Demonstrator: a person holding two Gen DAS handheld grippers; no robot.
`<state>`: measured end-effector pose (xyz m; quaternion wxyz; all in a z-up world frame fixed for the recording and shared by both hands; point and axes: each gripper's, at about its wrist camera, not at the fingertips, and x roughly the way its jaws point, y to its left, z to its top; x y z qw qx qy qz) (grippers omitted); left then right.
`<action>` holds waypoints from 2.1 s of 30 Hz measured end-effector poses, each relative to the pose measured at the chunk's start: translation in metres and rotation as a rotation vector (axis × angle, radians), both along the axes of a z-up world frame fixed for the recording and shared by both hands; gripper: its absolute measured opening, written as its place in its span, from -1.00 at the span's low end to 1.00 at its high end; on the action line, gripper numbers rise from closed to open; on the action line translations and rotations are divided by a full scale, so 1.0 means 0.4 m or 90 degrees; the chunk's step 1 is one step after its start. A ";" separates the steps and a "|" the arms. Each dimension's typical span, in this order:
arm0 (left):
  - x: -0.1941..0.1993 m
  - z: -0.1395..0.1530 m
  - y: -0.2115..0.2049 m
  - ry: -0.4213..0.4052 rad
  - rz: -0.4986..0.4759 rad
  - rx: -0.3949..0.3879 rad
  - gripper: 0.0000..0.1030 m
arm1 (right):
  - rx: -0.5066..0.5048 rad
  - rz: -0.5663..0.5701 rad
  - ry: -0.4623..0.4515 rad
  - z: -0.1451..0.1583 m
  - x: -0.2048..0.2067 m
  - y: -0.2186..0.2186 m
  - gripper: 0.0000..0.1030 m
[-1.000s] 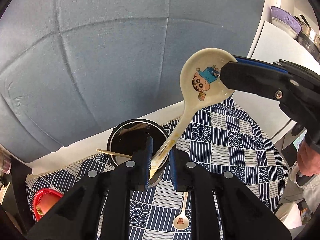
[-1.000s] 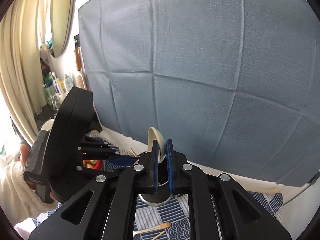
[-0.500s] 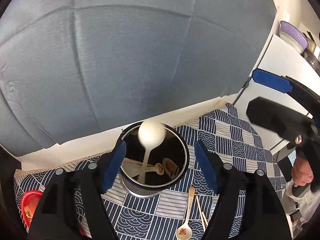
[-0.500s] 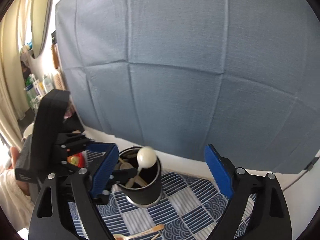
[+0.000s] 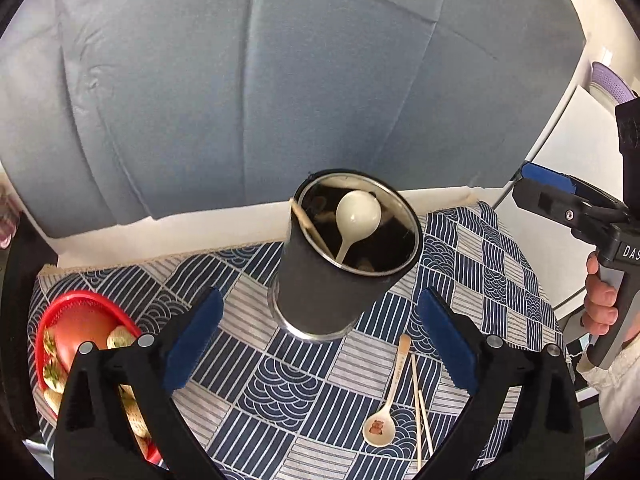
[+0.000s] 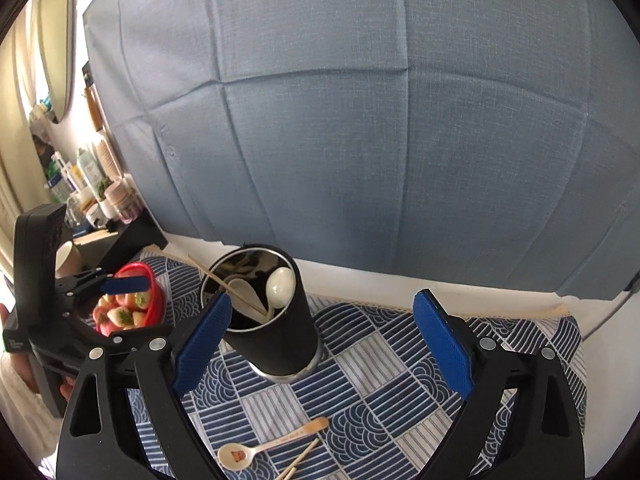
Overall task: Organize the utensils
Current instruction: 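Move the left tool toward the capybara-print spoon on the cloth, then close the left gripper on the capybara-print spoon and lift it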
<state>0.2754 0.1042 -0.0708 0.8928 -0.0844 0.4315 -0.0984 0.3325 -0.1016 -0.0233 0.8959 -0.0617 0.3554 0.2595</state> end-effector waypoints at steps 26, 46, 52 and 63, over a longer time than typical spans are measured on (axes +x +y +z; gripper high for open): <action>-0.211 -0.239 -0.047 0.127 0.134 -0.047 0.86 | -0.106 0.089 0.111 -0.198 -0.052 -0.045 0.71; -0.212 -0.351 -0.192 0.199 0.108 -0.005 0.28 | -0.140 0.095 0.153 -0.308 -0.090 -0.182 0.71; -0.201 -0.368 -0.214 0.221 0.087 0.022 -0.82 | -0.144 0.086 0.161 -0.321 -0.087 -0.214 0.71; -0.236 -0.314 -0.229 0.202 0.039 0.064 -0.90 | -0.206 0.220 0.127 -0.381 -0.171 -0.097 0.68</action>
